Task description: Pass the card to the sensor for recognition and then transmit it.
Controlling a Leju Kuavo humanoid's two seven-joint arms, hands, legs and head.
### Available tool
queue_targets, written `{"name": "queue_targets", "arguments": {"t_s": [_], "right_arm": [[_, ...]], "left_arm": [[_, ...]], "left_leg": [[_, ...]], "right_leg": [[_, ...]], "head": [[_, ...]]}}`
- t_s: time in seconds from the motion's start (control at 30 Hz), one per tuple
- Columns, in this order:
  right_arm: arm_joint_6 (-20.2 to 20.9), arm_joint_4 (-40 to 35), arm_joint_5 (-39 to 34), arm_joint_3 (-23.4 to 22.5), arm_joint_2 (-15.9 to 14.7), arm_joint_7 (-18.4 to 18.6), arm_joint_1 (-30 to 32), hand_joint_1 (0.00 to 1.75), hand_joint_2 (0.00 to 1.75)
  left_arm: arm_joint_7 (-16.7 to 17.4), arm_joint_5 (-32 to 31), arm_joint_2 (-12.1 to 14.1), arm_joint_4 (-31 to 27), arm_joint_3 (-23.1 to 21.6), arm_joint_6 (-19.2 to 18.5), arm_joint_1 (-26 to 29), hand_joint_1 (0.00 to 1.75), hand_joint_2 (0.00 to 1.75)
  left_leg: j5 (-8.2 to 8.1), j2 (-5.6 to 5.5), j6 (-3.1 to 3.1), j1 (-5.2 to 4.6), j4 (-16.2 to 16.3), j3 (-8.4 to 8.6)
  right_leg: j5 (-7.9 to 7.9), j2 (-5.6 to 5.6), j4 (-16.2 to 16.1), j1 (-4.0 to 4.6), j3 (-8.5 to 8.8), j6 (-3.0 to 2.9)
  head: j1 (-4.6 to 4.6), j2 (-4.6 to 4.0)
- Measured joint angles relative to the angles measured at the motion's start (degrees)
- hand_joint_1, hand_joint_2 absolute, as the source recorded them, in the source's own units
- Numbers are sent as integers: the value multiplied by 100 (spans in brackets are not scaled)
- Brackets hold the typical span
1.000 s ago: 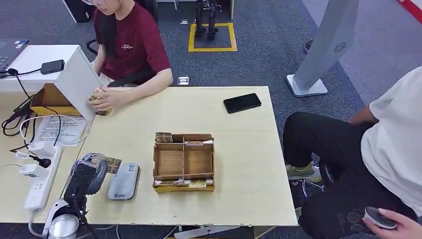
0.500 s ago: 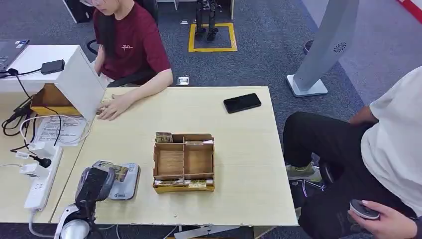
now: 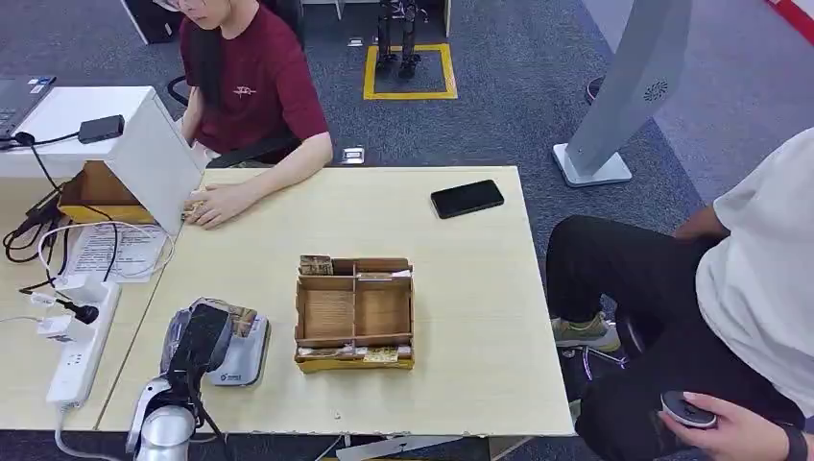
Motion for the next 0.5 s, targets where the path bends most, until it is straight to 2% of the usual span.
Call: {"name": "queue_targets", "arguments": {"t_s": [0.5], "right_arm": [[17, 0, 37, -15, 0, -11, -1, 0, 175]], "left_arm": [[-37, -63, -33, 280, 109, -127, 13, 175, 175]], "left_leg": [[0, 0, 0, 0, 0, -1]], "right_leg": [[0, 0, 0, 0, 0, 0]], "head": [[0, 0]]}}
